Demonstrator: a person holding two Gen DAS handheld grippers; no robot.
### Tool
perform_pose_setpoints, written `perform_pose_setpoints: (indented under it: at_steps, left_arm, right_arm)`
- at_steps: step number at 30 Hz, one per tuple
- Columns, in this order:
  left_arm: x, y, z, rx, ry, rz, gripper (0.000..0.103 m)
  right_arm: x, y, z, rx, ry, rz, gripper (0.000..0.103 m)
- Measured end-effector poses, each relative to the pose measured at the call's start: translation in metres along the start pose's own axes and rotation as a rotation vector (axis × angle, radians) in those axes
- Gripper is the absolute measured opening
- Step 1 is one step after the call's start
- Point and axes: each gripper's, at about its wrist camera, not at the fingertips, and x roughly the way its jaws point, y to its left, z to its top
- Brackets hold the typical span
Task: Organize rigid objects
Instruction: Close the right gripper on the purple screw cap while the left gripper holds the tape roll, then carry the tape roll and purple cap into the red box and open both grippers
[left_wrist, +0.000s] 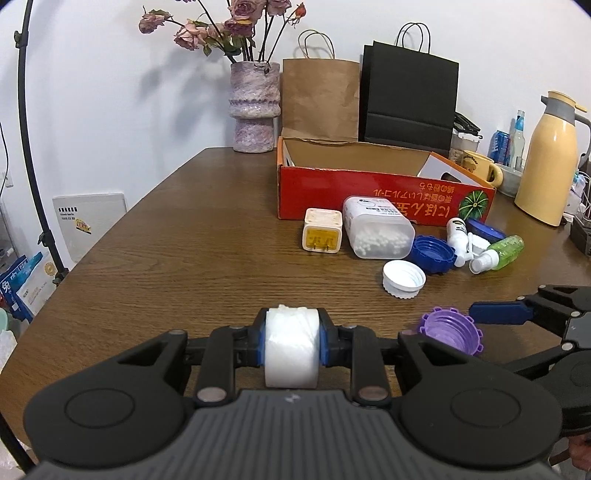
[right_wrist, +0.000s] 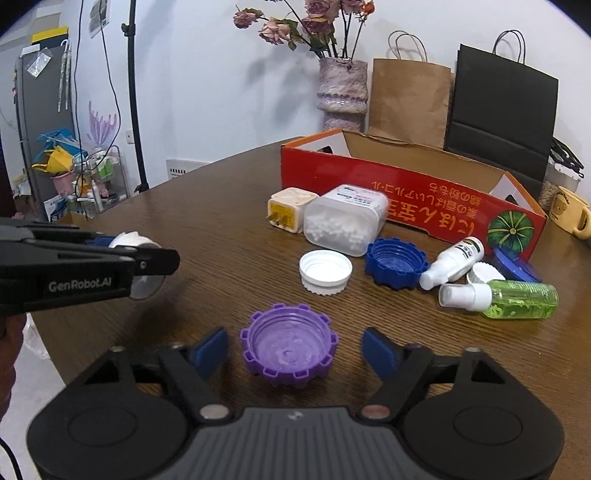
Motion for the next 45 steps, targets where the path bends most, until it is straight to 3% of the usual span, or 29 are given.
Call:
perform_pose_setpoints:
  at_steps: [3, 21, 45]
  left_arm:
    - [0.001, 0.001, 0.000, -0.006, -0.001, 0.002, 0.026]
    - [-0.001, -0.004, 0.013, -0.004, -0.033, 0.009, 0.026]
    - [0.011, -0.038, 0.064, 0.037, -0.107, -0.033, 0.026]
  right_arm:
    - [0.001, 0.000, 0.001, 0.006, -0.004, 0.010, 0.053]
    - [-0.012, -0.011, 0.010, 0.021, -0.071, -0.007, 0.053]
    - [-0.031, -0.046, 0.048, 0.011, -0.196, -0.098, 0.053]
